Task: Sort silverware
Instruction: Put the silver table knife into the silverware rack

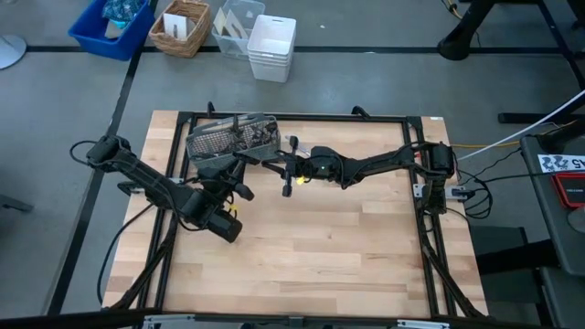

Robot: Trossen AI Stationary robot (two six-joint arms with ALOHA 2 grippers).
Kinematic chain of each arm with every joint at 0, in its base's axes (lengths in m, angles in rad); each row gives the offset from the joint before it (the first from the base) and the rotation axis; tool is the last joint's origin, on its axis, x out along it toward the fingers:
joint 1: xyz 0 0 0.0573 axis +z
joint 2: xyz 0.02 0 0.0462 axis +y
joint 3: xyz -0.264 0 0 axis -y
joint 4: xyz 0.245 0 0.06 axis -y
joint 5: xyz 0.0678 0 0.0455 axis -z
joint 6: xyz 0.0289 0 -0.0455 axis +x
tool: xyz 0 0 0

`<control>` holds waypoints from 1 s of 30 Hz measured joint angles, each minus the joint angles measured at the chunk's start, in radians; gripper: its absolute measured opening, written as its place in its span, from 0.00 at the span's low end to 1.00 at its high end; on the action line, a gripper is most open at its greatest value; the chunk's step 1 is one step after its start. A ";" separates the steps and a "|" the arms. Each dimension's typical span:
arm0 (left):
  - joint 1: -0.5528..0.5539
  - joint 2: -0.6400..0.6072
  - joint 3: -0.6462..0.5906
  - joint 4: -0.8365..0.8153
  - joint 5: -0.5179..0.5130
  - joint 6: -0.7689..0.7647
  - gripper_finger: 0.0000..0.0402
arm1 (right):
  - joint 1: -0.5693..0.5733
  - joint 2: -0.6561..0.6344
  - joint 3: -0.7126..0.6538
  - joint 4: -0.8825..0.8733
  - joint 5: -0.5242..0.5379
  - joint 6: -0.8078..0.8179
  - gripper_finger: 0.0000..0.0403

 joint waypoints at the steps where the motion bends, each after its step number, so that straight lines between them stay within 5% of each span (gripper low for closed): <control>1: 0.004 0.000 0.000 0.000 0.000 0.000 0.28 | 0.000 0.000 0.000 0.000 0.000 0.000 0.12; 24: 0.045 0.000 0.000 0.164 0.000 0.218 0.28 | 0.000 0.000 0.000 -0.001 -0.016 0.000 0.12; 30: 0.045 0.000 0.000 0.184 0.000 0.270 0.17 | 0.000 0.000 0.000 -0.002 -0.034 0.000 0.12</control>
